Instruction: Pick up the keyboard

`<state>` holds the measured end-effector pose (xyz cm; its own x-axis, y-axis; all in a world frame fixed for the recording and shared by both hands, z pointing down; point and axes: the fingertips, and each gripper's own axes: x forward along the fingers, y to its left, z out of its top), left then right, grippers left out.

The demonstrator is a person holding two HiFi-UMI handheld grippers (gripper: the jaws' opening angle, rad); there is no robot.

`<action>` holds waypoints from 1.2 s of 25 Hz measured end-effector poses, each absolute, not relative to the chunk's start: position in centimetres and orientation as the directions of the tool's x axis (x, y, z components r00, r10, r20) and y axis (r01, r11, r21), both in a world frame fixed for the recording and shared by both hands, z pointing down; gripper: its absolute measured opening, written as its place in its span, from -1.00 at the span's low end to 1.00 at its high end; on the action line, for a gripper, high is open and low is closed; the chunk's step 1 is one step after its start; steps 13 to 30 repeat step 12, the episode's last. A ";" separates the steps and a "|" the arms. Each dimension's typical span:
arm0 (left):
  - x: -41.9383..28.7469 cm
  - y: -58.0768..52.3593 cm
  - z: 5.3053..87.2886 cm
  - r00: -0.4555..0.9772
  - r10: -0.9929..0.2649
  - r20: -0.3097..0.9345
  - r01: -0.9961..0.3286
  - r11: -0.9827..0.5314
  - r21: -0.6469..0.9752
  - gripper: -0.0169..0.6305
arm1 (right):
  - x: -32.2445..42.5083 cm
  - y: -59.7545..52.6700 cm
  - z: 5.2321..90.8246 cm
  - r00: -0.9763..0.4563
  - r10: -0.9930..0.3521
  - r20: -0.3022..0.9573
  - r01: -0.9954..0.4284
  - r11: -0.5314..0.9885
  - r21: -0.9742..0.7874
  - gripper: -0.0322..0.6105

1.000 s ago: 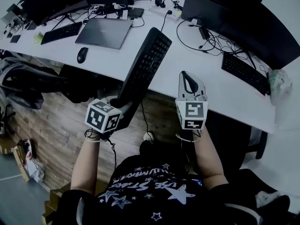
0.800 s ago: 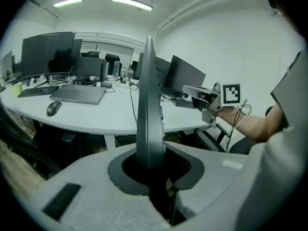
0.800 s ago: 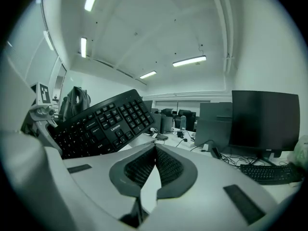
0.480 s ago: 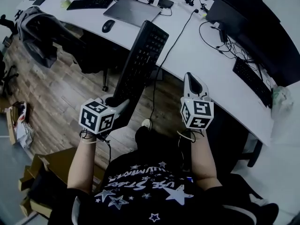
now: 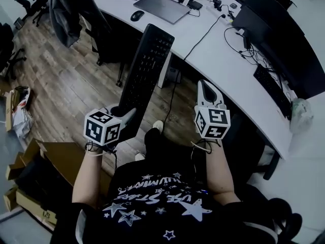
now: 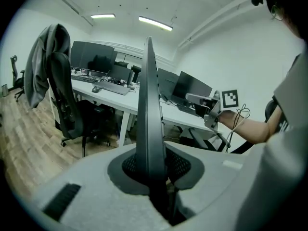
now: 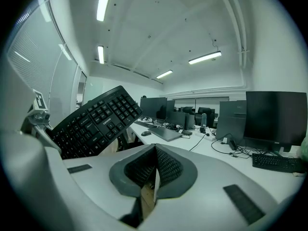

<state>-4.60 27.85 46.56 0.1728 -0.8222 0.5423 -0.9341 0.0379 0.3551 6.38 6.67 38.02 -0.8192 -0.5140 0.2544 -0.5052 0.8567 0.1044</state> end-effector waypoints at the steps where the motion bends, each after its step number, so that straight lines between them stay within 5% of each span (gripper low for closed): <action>1: -4.3 28.7 46.6 0.170 -0.827 0.537 -0.932 0.043 0.361 -0.70 | 6.6 7.5 38.0 -0.823 -0.508 0.255 -0.500 0.860 0.101 -0.89; 30: -1.8 33.1 46.5 0.174 -0.855 0.488 -0.909 0.051 0.413 -0.70 | 8.6 13.3 40.9 -0.854 -0.411 0.319 -0.434 0.901 -0.002 -0.89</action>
